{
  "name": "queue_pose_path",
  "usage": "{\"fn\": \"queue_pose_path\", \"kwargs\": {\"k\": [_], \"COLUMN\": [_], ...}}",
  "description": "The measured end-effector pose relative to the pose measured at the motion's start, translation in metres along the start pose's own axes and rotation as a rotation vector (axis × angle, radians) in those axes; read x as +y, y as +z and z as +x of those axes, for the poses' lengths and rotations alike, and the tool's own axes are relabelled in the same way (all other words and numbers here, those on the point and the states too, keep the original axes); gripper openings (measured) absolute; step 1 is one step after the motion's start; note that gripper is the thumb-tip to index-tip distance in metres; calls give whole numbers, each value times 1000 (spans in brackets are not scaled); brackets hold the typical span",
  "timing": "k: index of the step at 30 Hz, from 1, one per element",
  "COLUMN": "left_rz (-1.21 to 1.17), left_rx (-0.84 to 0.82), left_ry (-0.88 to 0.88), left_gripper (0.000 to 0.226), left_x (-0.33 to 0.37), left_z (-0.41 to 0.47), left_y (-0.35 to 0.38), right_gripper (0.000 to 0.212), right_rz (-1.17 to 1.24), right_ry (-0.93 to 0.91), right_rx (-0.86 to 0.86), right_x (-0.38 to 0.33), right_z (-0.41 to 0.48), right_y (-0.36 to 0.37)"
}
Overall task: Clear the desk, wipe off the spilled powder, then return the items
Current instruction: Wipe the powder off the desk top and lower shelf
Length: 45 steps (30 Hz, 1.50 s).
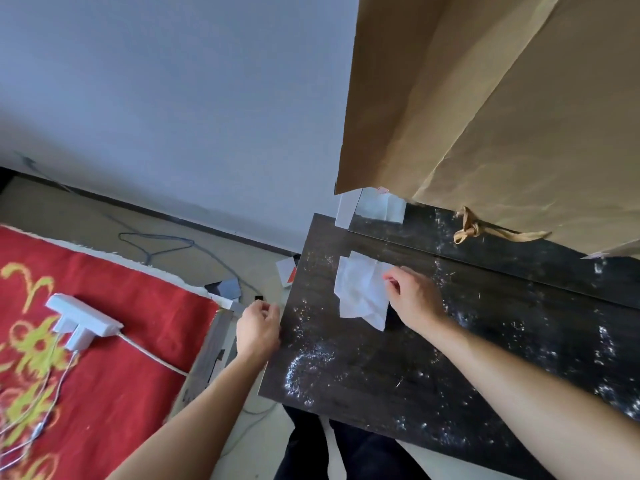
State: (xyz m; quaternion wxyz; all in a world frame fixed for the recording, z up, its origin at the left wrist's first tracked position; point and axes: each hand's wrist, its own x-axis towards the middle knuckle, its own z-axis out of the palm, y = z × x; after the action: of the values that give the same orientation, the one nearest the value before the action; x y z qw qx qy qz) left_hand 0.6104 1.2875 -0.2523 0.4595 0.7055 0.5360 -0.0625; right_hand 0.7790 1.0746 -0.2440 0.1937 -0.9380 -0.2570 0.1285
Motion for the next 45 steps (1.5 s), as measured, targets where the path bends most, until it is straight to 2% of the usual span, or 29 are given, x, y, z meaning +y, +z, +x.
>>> {"fn": "queue_pose_path", "kwargs": {"k": [1,3,6,8,11,14,16,19,21,23,26,28,30,31,34,35,36,38,40,43,45], "left_rz": [16,64,178,249,419,508,416,145,26,-34,-99,-95,-106,-129,-245,-284,-316,-309,-201,16,84], "left_rx": [-3,-28,-91,-173,-245,-250,-268,-314,-332,-357,-374,-371,-373,-380,-403,-371,-308,-131,2,55,34], "left_ry": [31,110,225,223,209,222,193,215,263,323,373,397,400,387,292,249,205,132,74,-13,-61], "left_gripper": [22,21,21,26,38,22,14,29,31,33,34,30,24,20,18,20,21,19,17,14,17], "left_x": [2,12,41,62,82,90,91,92,94,95,97,97,93,92,88,85,82,66,40,-9,-41], "left_z": [0,-1,4,10,16,18,20,14,7,-1,-6,-6,-2,-1,1,1,2,8,17,21,18], "left_y": [2,9,28,44,68,82,84,73,58,45,32,24,20,18,14,13,12,6,-3,-14,-12], "right_gripper": [14,27,42,37,28,10,7,16,30,39,40,34,14,12,13,13,15,17,11,12,16], "right_rz": [-50,-123,-32,110,416,624,725,851,839,750,587,339,174,233,824,910,896,733,496,60,-200], "right_ry": [2,97,456,636,741,764,810,862,796,600,263,158,91,106,339,386,403,323,123,-325,-502], "right_rx": [-59,-144,-149,-147,-119,-141,-153,-46,68,105,-73,-195,-196,-189,-172,-104,-30,76,137,150,98], "right_x": [0,-6,-16,-21,-27,-30,-26,-23,-21,-22,-21,-20,-21,-21,-33,-37,-42,-58,-76,-98,-112], "right_z": [-2,-6,-4,1,7,7,5,3,1,-3,-7,-8,-5,-3,8,12,16,28,44,76,97], "right_y": [-1,2,5,7,12,6,0,-12,-19,-28,-40,-42,-42,-41,-43,-41,-38,-31,-25,-7,6]}}
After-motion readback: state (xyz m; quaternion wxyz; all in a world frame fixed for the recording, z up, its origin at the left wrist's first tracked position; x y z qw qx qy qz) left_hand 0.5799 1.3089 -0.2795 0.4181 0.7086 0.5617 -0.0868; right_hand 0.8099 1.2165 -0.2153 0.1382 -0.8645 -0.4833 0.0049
